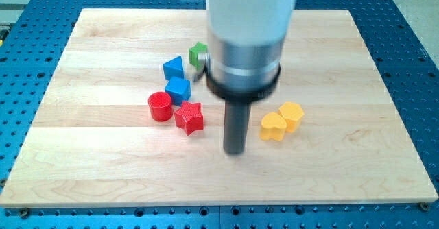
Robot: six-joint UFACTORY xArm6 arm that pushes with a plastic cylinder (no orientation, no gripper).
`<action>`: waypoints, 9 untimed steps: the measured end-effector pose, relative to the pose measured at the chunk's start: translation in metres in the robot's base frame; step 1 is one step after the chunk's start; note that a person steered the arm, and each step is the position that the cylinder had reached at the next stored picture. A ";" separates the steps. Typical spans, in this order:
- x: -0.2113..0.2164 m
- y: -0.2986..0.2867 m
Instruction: Slightly move the cube to the left
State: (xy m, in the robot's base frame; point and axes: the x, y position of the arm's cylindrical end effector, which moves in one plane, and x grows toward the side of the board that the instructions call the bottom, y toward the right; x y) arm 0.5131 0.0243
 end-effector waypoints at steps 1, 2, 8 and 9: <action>-0.043 -0.001; -0.043 -0.031; -0.073 -0.052; -0.085 -0.068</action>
